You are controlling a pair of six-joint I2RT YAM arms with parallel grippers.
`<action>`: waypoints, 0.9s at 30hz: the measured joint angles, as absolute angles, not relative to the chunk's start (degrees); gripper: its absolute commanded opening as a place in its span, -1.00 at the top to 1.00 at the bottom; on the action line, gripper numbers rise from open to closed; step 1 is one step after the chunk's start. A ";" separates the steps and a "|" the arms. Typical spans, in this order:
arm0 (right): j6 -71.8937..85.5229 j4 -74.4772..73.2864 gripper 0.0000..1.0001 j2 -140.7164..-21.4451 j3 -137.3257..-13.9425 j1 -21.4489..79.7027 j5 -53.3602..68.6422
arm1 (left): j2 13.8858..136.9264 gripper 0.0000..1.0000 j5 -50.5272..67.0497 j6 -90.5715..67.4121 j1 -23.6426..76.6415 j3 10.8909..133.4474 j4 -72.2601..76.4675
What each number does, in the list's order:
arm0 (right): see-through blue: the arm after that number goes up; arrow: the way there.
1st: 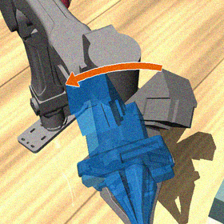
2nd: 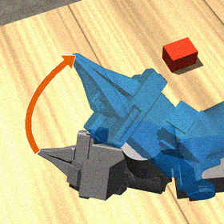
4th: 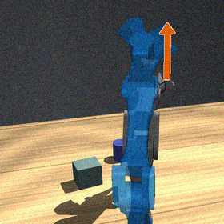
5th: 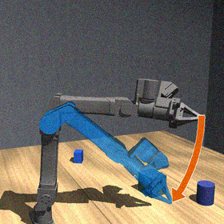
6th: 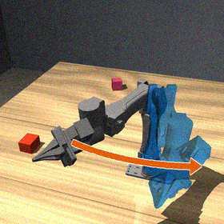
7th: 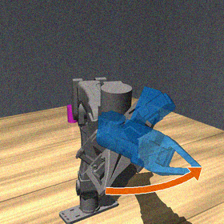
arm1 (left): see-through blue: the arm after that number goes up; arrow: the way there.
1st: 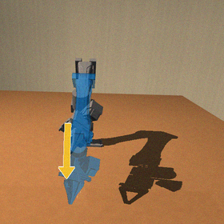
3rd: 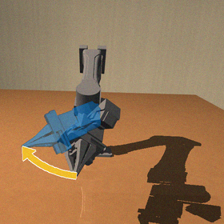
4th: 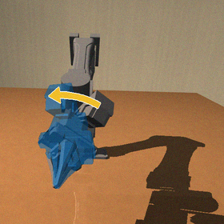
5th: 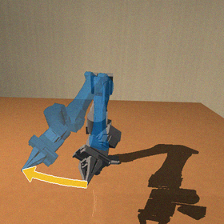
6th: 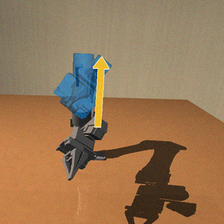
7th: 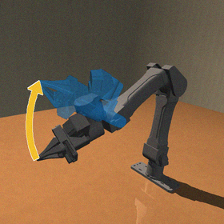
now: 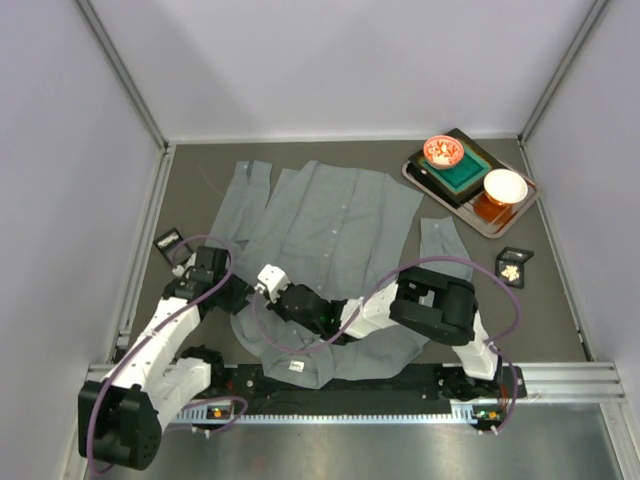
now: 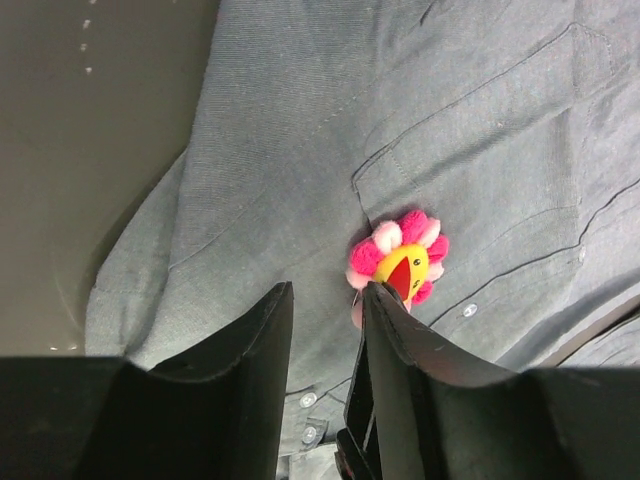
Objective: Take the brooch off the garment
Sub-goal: Remove the brooch from the clothes.
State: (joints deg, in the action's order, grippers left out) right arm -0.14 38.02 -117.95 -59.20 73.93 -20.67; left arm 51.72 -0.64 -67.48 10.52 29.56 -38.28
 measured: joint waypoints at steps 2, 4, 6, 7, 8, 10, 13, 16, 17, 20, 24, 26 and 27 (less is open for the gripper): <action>2.00 38.94 0.96 -117.12 -57.78 73.47 -19.84 | 52.38 0.20 0.14 -66.98 10.48 29.54 -37.60; 4.14 39.92 0.96 -116.68 -56.71 73.03 -19.25 | 53.08 0.20 0.97 -66.08 10.48 29.56 -36.77; 6.20 41.10 0.96 -116.51 -55.90 72.64 -18.44 | 53.43 0.20 1.96 -65.47 10.44 29.56 -35.97; 7.22 41.71 0.97 -116.44 -55.51 72.44 -18.06 | 53.47 0.20 2.28 -65.17 10.44 29.56 -35.70; 8.58 42.37 0.97 -116.42 -55.11 72.16 -17.56 | 53.47 0.20 2.57 -64.86 10.44 29.56 -35.44; 11.64 43.94 0.97 -116.31 -54.15 71.35 -16.12 | 53.49 0.20 3.05 -64.53 10.44 29.56 -34.96; 16.88 46.52 0.98 -116.22 -52.51 69.49 -13.17 | 53.49 0.20 3.75 -64.31 10.44 29.56 -34.24; 21.69 48.07 0.99 -116.22 -51.94 67.51 -10.02 | 53.52 0.20 4.29 -64.27 10.44 29.54 -33.76; 23.11 48.42 0.99 -116.22 -51.81 66.96 -9.15 | 53.52 0.20 4.47 -64.25 10.44 29.54 -33.67; 26.44 48.51 0.99 -116.22 -51.81 66.00 -7.27 | 53.54 0.07 4.73 -64.10 10.44 29.54 -33.58; 29.87 48.53 1.00 -116.46 -51.90 65.32 -5.30 | 53.39 -0.20 4.86 -64.14 10.44 29.28 -33.56; 31.18 48.56 0.99 -116.88 -52.23 65.08 -4.38 | 52.97 -0.18 4.91 -64.36 10.44 28.84 -33.47; 31.68 48.56 0.98 -117.10 -52.45 65.04 -3.99 | 52.71 -0.18 4.91 -64.55 10.44 28.51 -33.47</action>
